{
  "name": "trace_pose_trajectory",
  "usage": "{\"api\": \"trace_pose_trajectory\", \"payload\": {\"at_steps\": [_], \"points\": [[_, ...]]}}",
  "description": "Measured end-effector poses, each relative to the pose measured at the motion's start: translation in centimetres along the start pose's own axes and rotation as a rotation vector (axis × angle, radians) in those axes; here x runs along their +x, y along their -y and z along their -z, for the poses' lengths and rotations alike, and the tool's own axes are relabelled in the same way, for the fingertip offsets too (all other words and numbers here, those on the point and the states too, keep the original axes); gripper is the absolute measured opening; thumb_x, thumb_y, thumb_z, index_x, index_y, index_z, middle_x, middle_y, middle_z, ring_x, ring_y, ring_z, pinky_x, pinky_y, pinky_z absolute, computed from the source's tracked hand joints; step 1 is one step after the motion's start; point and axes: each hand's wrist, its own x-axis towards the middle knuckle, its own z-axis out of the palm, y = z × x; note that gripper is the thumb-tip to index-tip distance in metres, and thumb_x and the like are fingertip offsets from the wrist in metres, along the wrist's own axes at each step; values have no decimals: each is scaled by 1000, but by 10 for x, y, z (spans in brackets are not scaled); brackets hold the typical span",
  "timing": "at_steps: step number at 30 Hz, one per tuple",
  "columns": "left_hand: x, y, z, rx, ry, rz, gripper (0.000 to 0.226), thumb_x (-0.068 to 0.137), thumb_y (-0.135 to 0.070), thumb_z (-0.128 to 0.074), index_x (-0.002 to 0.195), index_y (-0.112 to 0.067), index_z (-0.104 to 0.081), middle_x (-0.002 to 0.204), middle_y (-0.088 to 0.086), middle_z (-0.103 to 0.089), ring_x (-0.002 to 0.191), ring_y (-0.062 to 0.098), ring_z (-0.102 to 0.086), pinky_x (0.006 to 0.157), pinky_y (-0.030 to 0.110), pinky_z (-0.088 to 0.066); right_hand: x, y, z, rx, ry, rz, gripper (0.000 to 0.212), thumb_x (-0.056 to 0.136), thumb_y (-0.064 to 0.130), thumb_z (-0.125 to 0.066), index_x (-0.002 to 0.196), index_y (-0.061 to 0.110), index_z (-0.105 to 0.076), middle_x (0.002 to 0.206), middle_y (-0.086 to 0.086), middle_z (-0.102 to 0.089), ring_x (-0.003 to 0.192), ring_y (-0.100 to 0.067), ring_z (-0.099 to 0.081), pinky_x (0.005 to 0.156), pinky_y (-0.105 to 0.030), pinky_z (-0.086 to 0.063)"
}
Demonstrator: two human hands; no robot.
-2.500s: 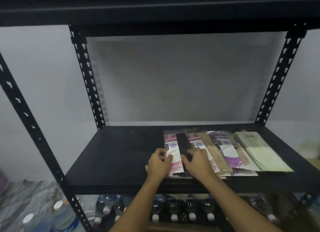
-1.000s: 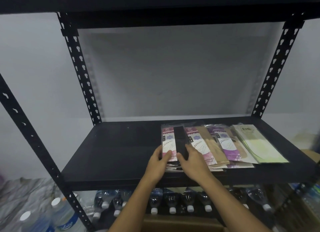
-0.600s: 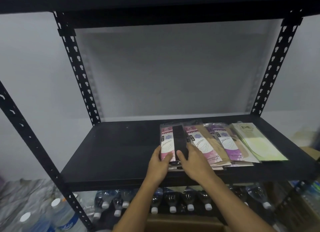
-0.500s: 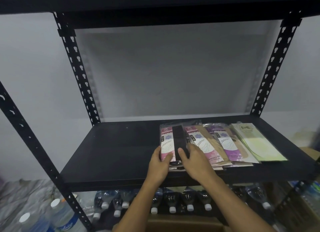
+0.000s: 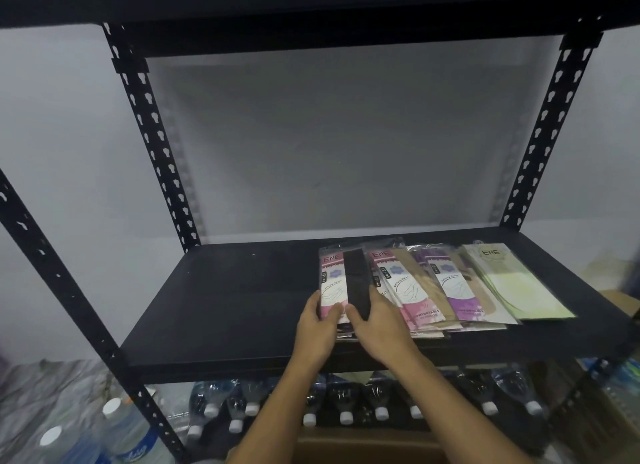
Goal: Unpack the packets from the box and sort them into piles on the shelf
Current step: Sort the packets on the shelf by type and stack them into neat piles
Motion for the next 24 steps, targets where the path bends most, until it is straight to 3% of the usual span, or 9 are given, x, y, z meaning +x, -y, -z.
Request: {"api": "trace_pose_trajectory", "payload": {"at_steps": [6, 10, 15, 19, 22, 24], "points": [[2, -3, 0, 5, -15, 0, 38, 94, -20, -58, 131, -22, -51, 117, -9, -64, 104, 1, -60, 79, 15, -47, 10, 6, -3, -139, 95, -92, 53, 93, 45, -49, 132, 11, -41, 128, -7, -53, 113, -24, -55, 79, -26, -38], [3, -5, 0, 12, -5, 16, 35, 96, -19, -55, 131, -23, -51, 114, -13, -63, 104, 1, -60, 86, 20, -47, 17, 10, -5, -82, 147, -144, 52, 92, 41, -51, 133, 10, -40, 130, -10, -51, 115, -25, -54, 88, -31, -46], [-1, -7, -2, 48, 28, 20, 46, 97, -24, -55, 142, -20, -45, 129, -2, -61, 116, 13, -58, 102, 34, -46, 19, 6, 0, -57, 149, -141, 51, 91, 38, -55, 133, 12, -40, 129, -4, -57, 112, -21, -57, 68, -21, -36], [-2, -10, -2, 56, 14, 23, 47, 96, -24, -56, 142, -20, -45, 131, -2, -60, 116, 14, -58, 102, 33, -46, 19, 4, 3, -19, 155, -172, 65, 90, 41, -57, 142, 10, -33, 139, -7, -51, 122, -23, -51, 87, -26, -40], [-1, -11, 0, 46, 6, 18, 46, 95, -21, -57, 140, -18, -47, 130, 0, -62, 116, 14, -59, 104, 36, -46, 19, 3, 1, 21, 143, -156, 57, 89, 39, -58, 136, 13, -39, 133, -2, -56, 98, -10, -53, 66, -10, -36], [-1, -11, 3, 32, -1, 16, 46, 95, -18, -58, 140, -16, -48, 130, 1, -62, 116, 15, -59, 104, 35, -46, 19, 3, -2, 59, 144, -157, 58, 89, 38, -59, 136, 12, -38, 131, -2, -58, 93, -8, -50, 60, -9, -32]]}}
